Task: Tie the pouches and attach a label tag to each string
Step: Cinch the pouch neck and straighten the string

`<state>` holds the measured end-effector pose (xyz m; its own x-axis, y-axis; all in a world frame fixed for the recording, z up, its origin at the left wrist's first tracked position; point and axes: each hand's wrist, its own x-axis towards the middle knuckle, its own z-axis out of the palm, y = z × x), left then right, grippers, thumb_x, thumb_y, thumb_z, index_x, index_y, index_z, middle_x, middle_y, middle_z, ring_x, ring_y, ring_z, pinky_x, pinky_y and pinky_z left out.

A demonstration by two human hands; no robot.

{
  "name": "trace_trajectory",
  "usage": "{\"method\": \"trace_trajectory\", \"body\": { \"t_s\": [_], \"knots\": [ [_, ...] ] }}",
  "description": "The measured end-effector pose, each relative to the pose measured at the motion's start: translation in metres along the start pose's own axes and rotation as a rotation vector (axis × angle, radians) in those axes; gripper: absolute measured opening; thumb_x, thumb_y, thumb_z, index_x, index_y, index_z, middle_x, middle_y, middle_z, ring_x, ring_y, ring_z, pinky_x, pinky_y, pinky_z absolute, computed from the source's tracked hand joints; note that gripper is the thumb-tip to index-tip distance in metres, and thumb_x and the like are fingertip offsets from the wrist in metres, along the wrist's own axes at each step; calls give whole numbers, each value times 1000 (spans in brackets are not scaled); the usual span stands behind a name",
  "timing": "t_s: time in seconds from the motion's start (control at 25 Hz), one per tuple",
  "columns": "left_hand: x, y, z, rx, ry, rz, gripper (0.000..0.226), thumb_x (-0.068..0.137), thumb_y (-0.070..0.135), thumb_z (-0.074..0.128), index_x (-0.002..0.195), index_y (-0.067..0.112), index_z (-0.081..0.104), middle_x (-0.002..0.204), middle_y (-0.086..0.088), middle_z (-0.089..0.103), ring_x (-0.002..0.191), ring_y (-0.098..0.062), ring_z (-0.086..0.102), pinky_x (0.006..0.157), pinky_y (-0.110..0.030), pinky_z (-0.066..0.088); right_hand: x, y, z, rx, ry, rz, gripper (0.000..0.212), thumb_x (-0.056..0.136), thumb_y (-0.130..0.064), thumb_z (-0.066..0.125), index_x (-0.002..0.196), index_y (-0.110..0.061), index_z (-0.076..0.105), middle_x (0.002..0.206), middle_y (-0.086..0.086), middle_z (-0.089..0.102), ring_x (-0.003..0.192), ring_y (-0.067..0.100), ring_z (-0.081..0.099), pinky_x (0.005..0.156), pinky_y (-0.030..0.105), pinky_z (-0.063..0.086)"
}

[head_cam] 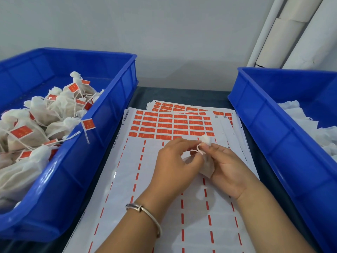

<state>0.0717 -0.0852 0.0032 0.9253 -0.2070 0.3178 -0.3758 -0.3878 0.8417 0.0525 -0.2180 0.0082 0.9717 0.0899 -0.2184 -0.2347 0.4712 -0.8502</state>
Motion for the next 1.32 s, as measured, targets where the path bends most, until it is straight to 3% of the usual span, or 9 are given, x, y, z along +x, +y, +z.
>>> {"method": "trace_trajectory", "body": {
  "t_s": [0.16, 0.4, 0.56, 0.64, 0.8, 0.92, 1.04, 1.2, 1.32],
  "knots": [
    [4, -1, -1, 38, 27, -21, 27, 81, 38, 66, 108, 33, 69, 82, 38, 49, 80, 16, 52, 69, -3, 37, 0, 0, 1, -40, 35, 1, 25, 79, -26, 59, 98, -24, 75, 114, 6, 69, 108, 21, 65, 87, 35, 55],
    [4, -2, -3, 36, 73, 33, 20, 82, 30, 66, 101, 29, 73, 76, 42, 46, 84, 26, 47, 68, 6, 35, 0, 1, 2, -117, 100, -3, 30, 71, -30, 64, 98, -23, 76, 114, 7, 69, 113, 26, 61, 96, 42, 50],
    [8, -3, -7, 76, 130, -54, 6, 82, 35, 66, 87, 37, 67, 70, 38, 46, 82, 28, 44, 60, 6, 35, -1, 0, 4, -176, 124, -3, 18, 82, -21, 63, 95, -26, 76, 96, 5, 68, 79, 16, 61, 80, 32, 54],
    [9, -2, -8, 107, 140, -94, 12, 83, 35, 65, 79, 42, 56, 69, 34, 47, 82, 27, 43, 53, 2, 36, -2, 0, 5, -210, 89, 22, 21, 89, -12, 59, 103, -22, 70, 81, 1, 64, 66, 11, 59, 69, 28, 53],
    [11, 0, -11, 139, 180, -142, 24, 86, 34, 62, 70, 44, 47, 71, 27, 49, 74, 12, 51, 53, -4, 32, -3, 0, 4, -281, 4, 61, 28, 89, -3, 56, 111, -18, 61, 68, -4, 61, 60, 10, 59, 68, 28, 53],
    [13, 0, -16, 94, 305, -211, 25, 87, 34, 59, 68, 41, 46, 72, 24, 50, 78, 12, 50, 49, -4, 35, -3, -1, 2, -287, -85, 87, 33, 81, 3, 57, 108, -16, 58, 62, 0, 58, 57, 11, 56, 71, 31, 52],
    [11, 3, -16, 44, 370, -185, 25, 86, 31, 60, 67, 41, 47, 72, 23, 51, 82, 18, 46, 55, 2, 37, -6, -2, 2, -368, -193, 81, 41, 70, -9, 56, 110, -19, 59, 58, -2, 56, 56, 12, 55, 73, 31, 52],
    [6, 8, -17, -30, 322, -191, 22, 84, 34, 62, 67, 43, 49, 71, 24, 54, 81, 20, 47, 52, -5, 38, -12, -5, 1, -351, -255, 61, 31, 89, -38, 47, 106, -22, 67, 56, 3, 50, 57, 18, 50, 81, 40, 49],
    [3, 14, -18, -81, 272, -227, 19, 83, 36, 62, 69, 43, 52, 74, 24, 57, 78, 8, 54, 56, -6, 35, -17, -7, 5, -388, -239, 31, 30, 95, -37, 40, 96, -22, 66, 54, 5, 49, 57, 20, 53, 89, 48, 49]
  ]
}}
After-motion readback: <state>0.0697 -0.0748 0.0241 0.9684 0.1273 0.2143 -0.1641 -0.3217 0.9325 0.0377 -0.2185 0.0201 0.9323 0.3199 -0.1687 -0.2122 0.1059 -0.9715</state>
